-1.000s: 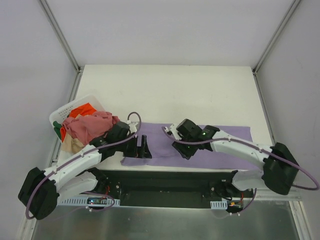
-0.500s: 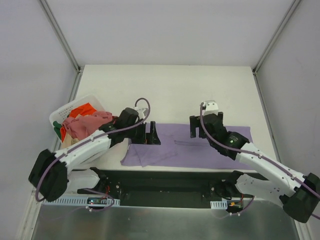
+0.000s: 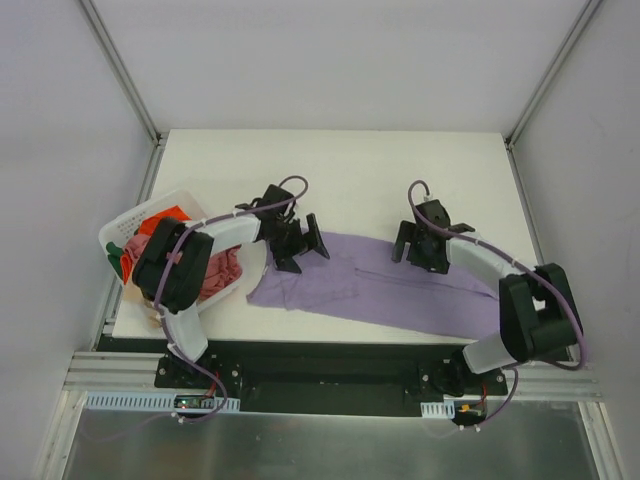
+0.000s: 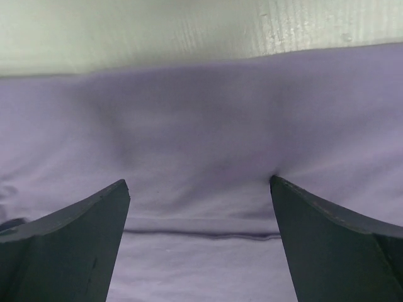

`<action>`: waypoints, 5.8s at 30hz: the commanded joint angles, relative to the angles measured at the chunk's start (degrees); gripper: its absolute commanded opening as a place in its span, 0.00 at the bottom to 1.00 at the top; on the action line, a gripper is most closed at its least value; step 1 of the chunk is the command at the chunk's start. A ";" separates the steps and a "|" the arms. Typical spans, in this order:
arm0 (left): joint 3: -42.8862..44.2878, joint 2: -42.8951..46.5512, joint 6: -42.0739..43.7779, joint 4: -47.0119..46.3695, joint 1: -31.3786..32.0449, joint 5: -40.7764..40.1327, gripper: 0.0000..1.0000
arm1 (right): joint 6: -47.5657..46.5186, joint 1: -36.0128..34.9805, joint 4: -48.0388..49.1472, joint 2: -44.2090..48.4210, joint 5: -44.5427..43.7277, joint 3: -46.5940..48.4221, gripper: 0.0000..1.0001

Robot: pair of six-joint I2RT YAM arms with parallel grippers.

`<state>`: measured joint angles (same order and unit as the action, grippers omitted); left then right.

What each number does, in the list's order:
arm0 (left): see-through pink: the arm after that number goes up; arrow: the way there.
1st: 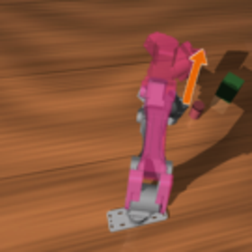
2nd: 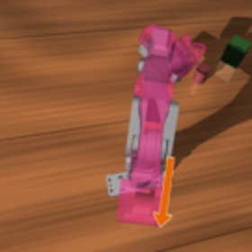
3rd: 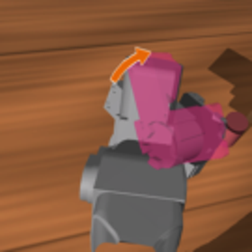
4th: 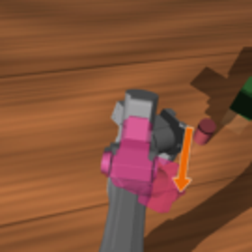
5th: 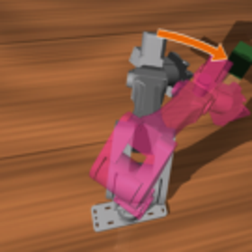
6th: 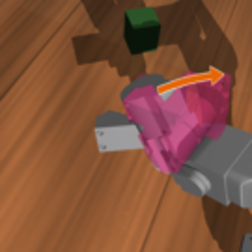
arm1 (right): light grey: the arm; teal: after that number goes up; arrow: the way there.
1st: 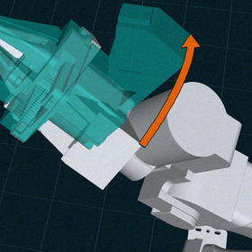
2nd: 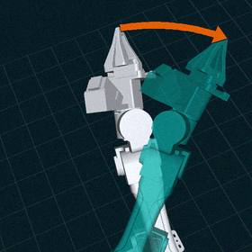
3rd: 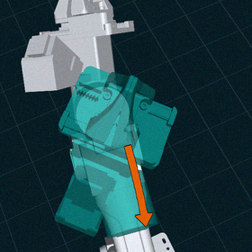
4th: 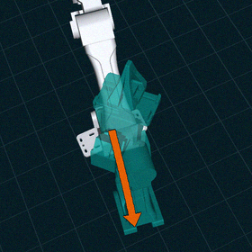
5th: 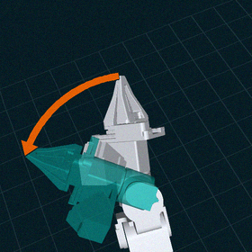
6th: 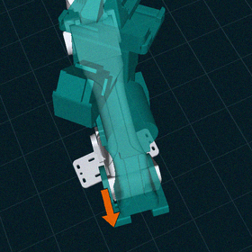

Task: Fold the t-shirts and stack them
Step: Rotate the tshirt 90 degrees, then grab the bottom of the folded rectangular tshirt with both arms, then fold the folded rectangular tshirt in 1/3 of the way

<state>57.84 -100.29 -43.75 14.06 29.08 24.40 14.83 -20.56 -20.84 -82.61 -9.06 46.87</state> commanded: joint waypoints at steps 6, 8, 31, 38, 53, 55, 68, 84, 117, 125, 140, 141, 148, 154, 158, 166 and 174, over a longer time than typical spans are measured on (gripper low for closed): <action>41.02 -27.73 2.35 10.43 -6.49 -2.86 0.99 | 0.90 1.23 -2.02 -5.29 15.99 0.69 0.96; 57.29 -38.00 2.27 13.43 -7.72 -1.57 0.99 | 0.90 -0.26 -2.71 -4.41 19.41 -0.99 0.96; 52.50 -25.07 3.13 -3.01 -3.25 -0.84 0.99 | -3.05 -17.32 -9.75 4.82 15.03 3.15 0.96; 36.73 -17.21 4.20 5.44 7.21 -11.66 0.99 | -2.26 -17.41 -8.69 10.27 17.93 -3.10 0.96; 50.86 -34.87 4.81 18.53 6.26 -20.62 0.99 | -1.38 -18.29 -0.44 7.65 25.31 -8.20 0.96; 55.69 -38.38 5.33 20.20 4.77 -19.75 0.99 | -1.56 -18.38 1.41 5.19 27.42 -7.06 0.96; 73.55 -42.54 10.96 23.11 -2.10 -16.76 0.99 | 0.11 -19.35 2.83 -9.07 24.62 8.93 0.96; 28.35 2.17 11.16 21.71 11.25 -29.49 0.99 | -9.13 -20.22 -12.97 22.04 17.77 -4.07 0.96; -16.98 15.65 -10.48 10.90 24.89 -17.55 0.29 | 19.97 -31.12 -7.37 14.76 3.26 -15.93 0.51; -16.53 12.58 -10.57 10.28 24.88 -16.32 0.11 | 21.72 -33.67 -5.61 13.44 4.50 -16.55 0.40; -23.12 19.16 -14.96 11.60 24.89 -16.84 0.00 | 19.19 -34.82 -11.97 19.93 3.42 -18.83 0.00; -23.56 19.95 -14.88 11.69 24.97 -16.84 0.00 | 18.66 -34.81 -10.90 20.64 4.83 -19.44 0.00; -24.10 23.73 -13.83 11.34 27.60 -15.09 0.00 | 14.44 -34.90 -9.41 23.54 8.43 -20.50 0.00; -22.95 28.91 -12.94 10.90 32.18 -14.56 0.00 | 14.00 -37.80 -7.53 28.64 18.29 -20.16 0.00; -22.25 32.17 -13.12 10.81 32.09 -17.01 0.00 | 13.21 -37.63 -10.36 30.75 13.55 -18.14 0.00; -14.61 35.69 -5.13 10.72 26.74 -28.61 0.00 | 4.87 -34.65 -9.22 22.94 3.46 -6.02 0.00; -2.85 25.78 0.41 6.50 14.00 -25.02 0.00 | -3.30 -24.28 -3.69 14.15 0.01 5.15 0.00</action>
<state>48.25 -69.25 -48.07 22.87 47.37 -0.71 17.56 -49.15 -28.42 -66.02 -5.61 46.74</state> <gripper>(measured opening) 0.008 0.019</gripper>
